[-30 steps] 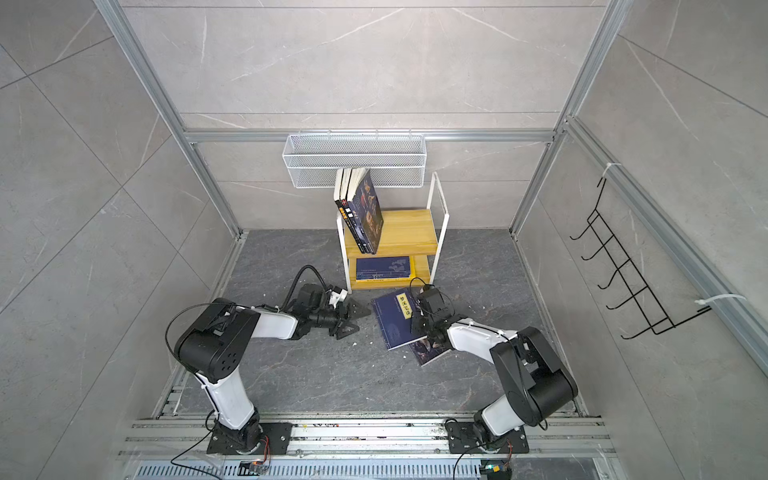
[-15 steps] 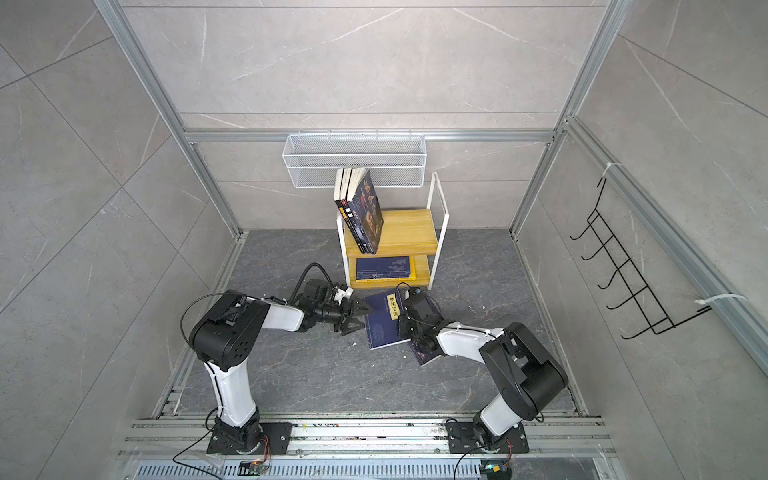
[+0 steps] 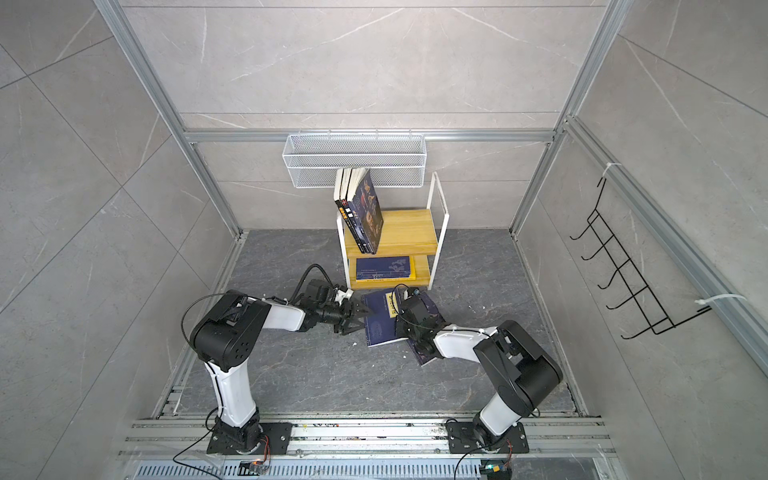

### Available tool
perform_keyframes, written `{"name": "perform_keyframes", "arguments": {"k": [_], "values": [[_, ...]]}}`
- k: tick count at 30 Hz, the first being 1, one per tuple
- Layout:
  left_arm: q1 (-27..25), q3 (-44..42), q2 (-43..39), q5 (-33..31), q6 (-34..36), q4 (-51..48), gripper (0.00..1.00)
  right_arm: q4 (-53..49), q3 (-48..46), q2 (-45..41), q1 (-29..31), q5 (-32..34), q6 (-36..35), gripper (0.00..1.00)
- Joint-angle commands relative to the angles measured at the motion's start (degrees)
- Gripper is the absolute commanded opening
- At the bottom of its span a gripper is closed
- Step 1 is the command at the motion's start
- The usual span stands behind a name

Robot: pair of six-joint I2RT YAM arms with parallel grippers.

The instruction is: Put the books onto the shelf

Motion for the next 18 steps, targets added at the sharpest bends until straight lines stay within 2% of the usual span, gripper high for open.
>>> {"name": "perform_keyframes", "arguments": {"k": [1, 5, 12, 13, 15, 18], "values": [[-4.57, 2.09, -3.02, 5.77, -3.15, 1.53, 0.67, -8.81, -3.62, 5.49, 1.58, -7.08, 0.44, 0.25], [-4.99, 0.78, -5.42, 5.39, -1.77, 2.03, 0.66, -10.28, -3.13, 5.26, 1.58, -7.12, -0.45, 0.25], [-6.07, 1.78, -6.44, 6.29, -1.84, 1.59, 0.56, -10.92, -3.35, 3.55, 1.54, -7.51, -0.81, 0.25], [-6.07, 1.95, -6.8, 6.17, -1.38, 0.32, 0.52, -11.49, -3.52, 2.96, 1.58, -7.56, -0.77, 0.25], [-6.09, 1.84, -8.12, 5.28, 0.85, -3.1, 0.32, -11.75, -4.82, 0.39, 1.67, -7.21, -0.77, 0.25], [-6.03, 0.74, -10.02, 2.45, 4.87, -7.78, 0.11, -13.09, -6.29, -3.88, 1.67, -4.66, -1.41, 0.27]]}}
